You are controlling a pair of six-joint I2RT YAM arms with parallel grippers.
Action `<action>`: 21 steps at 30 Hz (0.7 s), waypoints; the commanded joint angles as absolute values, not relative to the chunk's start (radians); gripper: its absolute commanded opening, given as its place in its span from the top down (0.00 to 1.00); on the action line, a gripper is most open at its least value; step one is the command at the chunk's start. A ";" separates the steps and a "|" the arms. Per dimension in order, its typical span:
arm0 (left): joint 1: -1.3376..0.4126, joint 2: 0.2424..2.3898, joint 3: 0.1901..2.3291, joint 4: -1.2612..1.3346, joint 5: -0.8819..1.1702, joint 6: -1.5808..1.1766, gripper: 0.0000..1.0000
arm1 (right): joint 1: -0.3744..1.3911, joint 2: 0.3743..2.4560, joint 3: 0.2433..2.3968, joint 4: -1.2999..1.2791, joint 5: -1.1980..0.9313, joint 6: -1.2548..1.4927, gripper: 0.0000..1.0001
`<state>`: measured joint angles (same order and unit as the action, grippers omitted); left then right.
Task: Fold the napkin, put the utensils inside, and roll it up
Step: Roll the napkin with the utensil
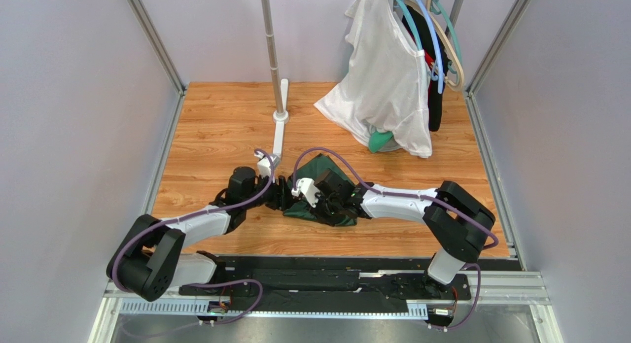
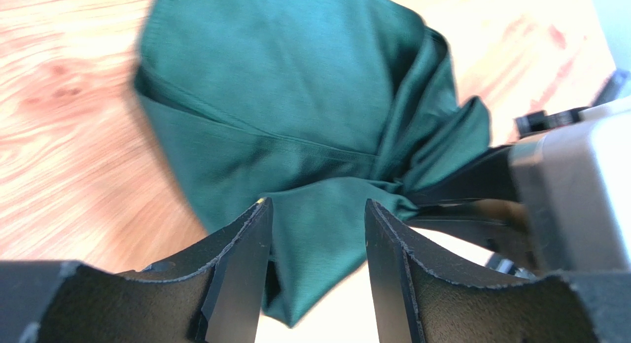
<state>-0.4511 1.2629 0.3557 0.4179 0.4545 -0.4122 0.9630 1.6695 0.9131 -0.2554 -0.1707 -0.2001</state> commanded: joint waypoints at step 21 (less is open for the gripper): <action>-0.534 1.210 0.258 0.698 0.583 -0.362 0.41 | 0.784 1.787 1.066 -0.551 -0.597 -0.275 1.00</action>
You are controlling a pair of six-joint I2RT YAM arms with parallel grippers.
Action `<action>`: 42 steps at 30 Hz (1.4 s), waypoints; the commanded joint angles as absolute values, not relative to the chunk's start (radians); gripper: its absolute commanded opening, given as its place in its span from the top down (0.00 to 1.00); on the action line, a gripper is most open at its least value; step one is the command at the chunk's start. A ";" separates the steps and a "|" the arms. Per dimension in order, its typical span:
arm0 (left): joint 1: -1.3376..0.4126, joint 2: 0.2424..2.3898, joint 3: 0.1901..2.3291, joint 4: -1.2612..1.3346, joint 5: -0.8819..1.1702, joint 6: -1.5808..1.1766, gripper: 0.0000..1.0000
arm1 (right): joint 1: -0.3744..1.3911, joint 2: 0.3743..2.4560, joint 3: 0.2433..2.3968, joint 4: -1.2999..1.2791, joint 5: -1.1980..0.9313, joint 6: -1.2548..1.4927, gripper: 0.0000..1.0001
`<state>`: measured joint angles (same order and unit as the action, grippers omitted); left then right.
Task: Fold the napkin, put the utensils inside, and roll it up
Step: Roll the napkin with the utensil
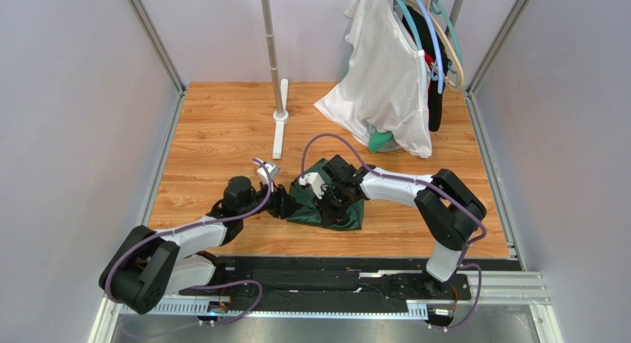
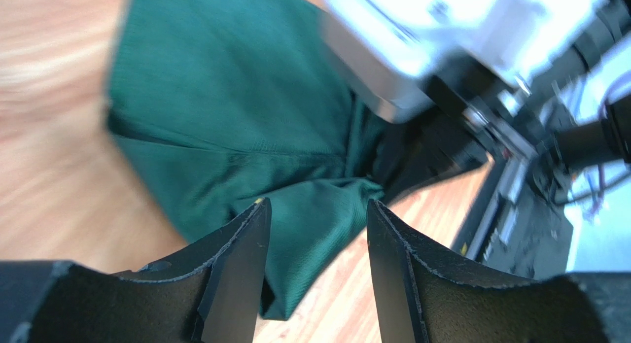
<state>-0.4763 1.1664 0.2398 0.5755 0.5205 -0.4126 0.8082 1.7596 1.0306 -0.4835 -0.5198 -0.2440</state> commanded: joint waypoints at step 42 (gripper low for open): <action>-0.744 1.624 0.271 1.085 0.564 -0.380 0.36 | 0.653 1.809 1.085 -0.607 -0.745 -0.357 1.00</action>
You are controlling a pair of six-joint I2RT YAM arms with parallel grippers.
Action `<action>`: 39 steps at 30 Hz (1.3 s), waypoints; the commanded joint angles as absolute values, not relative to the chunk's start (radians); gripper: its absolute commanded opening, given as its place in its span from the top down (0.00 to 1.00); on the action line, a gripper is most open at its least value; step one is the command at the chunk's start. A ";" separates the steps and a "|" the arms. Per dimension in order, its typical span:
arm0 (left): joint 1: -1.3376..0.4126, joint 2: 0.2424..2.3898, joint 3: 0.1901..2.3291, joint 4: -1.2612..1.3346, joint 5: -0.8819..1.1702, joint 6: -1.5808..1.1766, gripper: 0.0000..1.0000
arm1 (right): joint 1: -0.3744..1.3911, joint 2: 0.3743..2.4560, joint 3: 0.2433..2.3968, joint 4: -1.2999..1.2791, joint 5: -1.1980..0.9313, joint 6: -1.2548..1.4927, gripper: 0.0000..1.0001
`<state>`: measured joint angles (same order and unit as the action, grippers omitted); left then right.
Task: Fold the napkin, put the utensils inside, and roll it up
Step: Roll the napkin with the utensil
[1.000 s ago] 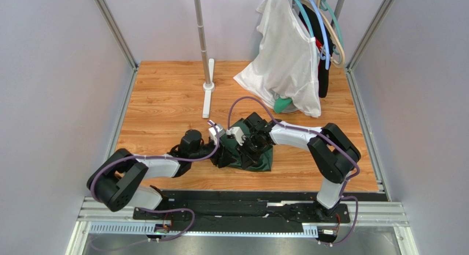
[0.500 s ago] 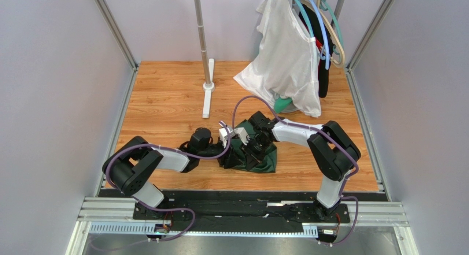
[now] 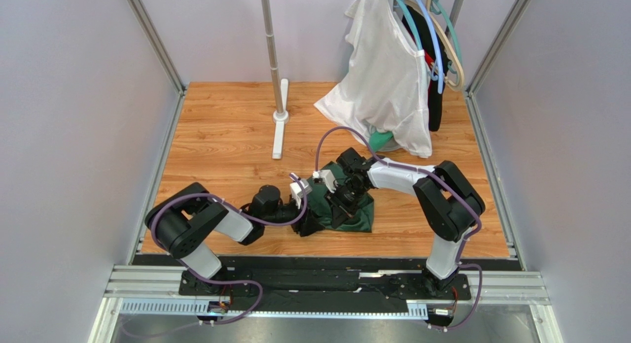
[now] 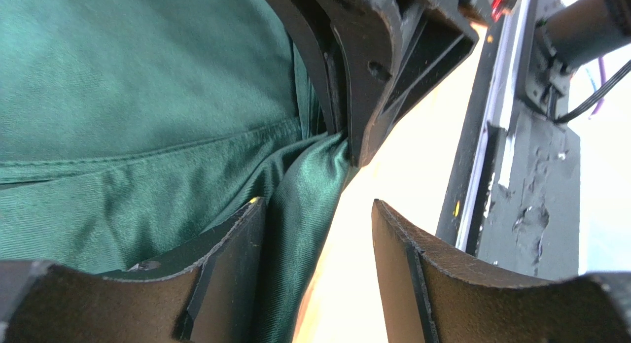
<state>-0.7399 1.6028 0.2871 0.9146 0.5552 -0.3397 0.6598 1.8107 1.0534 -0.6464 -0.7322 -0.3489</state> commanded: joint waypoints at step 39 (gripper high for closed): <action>-0.868 1.628 0.443 0.618 0.365 -0.198 0.57 | 0.627 1.822 1.098 -0.620 -0.781 -0.361 1.00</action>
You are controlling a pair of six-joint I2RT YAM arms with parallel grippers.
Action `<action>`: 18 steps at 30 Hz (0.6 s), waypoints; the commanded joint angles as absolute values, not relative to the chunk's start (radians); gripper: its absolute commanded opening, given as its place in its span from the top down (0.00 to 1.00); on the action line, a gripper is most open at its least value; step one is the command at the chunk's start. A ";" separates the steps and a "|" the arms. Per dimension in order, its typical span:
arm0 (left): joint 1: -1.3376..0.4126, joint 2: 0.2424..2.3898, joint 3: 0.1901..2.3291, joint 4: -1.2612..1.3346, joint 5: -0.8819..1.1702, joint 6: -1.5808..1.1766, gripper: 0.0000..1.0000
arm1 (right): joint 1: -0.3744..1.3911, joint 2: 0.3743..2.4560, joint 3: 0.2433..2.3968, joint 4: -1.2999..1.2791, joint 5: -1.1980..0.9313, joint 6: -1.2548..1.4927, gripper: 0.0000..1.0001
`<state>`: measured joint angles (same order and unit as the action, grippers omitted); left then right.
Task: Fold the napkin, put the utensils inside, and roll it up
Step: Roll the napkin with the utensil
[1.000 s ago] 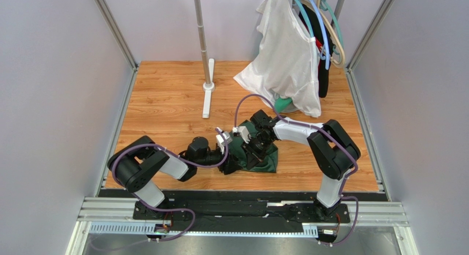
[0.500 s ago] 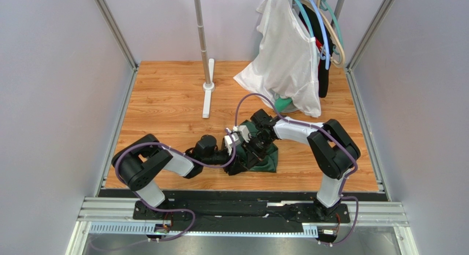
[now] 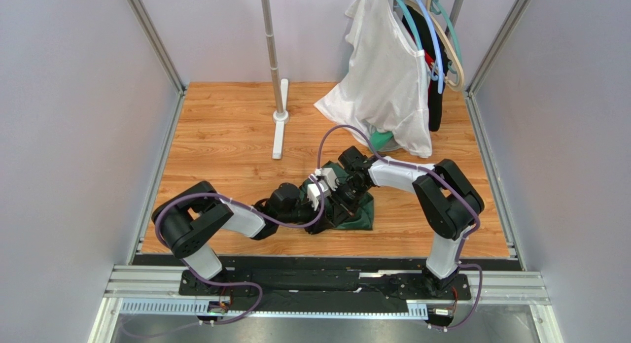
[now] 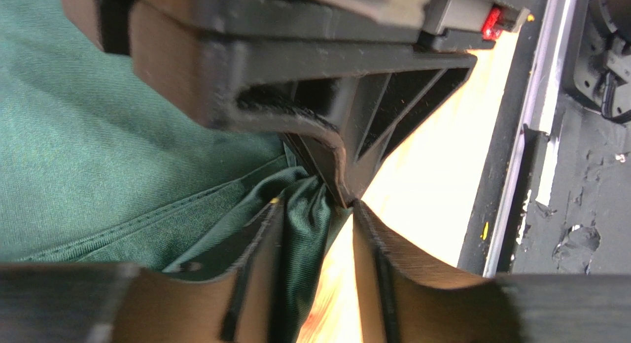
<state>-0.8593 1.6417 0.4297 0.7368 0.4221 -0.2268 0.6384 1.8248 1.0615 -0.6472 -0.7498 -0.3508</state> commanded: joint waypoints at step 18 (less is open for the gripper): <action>-0.876 1.655 0.485 0.483 0.341 -0.219 0.78 | 0.572 1.594 1.011 -0.607 -0.623 -0.115 0.60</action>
